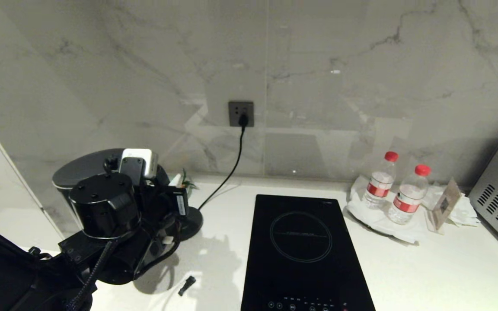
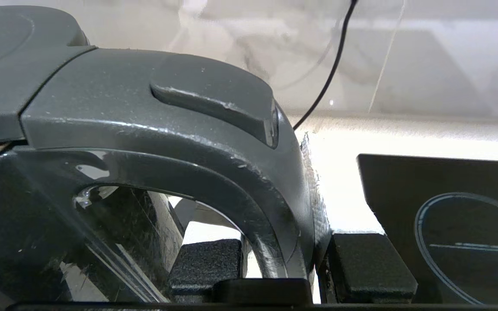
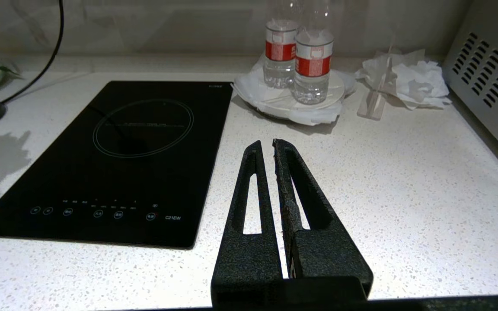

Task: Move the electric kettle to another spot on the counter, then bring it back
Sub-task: Place it by the sink

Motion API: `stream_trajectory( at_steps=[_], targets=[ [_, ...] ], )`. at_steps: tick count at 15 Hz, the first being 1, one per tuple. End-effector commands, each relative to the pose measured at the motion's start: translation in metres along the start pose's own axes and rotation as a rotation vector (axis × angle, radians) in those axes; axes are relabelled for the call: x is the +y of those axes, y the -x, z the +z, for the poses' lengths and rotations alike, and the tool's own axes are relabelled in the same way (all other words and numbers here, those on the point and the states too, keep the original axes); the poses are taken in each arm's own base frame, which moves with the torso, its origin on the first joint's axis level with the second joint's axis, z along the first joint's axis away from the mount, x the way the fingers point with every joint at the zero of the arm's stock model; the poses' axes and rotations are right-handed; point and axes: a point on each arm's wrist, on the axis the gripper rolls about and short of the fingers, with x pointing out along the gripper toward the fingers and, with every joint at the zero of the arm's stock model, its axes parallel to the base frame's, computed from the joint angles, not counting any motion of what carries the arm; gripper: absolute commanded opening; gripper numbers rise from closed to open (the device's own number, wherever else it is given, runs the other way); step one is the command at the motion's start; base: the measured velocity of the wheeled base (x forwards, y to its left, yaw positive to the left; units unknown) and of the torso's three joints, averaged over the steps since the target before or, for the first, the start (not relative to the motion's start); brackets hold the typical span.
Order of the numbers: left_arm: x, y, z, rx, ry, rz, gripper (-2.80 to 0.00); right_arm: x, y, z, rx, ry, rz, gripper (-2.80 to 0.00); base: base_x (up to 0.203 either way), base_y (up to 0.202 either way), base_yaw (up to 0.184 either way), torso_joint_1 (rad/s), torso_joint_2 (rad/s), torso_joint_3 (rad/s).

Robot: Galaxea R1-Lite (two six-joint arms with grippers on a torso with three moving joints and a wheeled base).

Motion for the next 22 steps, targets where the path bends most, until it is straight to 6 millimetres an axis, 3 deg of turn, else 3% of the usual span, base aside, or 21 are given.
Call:
stream_trajectory(
  at_steps=[1, 8, 12, 16, 22],
  targets=[
    [0.0, 0.0, -0.001, 0.0, 0.001, 0.004, -2.8, 0.0, 0.0, 0.0, 0.001, 0.0, 0.0, -2.8, 0.0, 0.0, 0.0, 0.004, 0.0, 0.204],
    [0.004, 0.004, -0.01, 0.033, -0.007, 0.009, -2.8, 0.0, 0.0, 0.0, 0.002, 0.0, 0.0, -2.8, 0.0, 0.0, 0.0, 0.004, 0.0, 0.154],
    [0.017, 0.01, -0.027, 0.099, -0.005, 0.041, -2.8, 0.0, 0.0, 0.0, 0.001, 0.001, 0.0, -2.8, 0.0, 0.0, 0.0, 0.0, 0.0, 0.0],
    [0.028, 0.016, -0.03, 0.064, 0.023, 0.058, -2.8, 0.0, 0.0, 0.0, 0.0, 0.0, 0.0, -2.8, 0.0, 0.0, 0.0, 0.0, 0.0, 0.0],
    [0.028, 0.016, -0.029, 0.048, 0.03, 0.058, -2.8, 0.0, 0.0, 0.0, 0.0, 0.002, 0.0, -2.8, 0.0, 0.0, 0.0, 0.0, 0.0, 0.0]
  ],
)
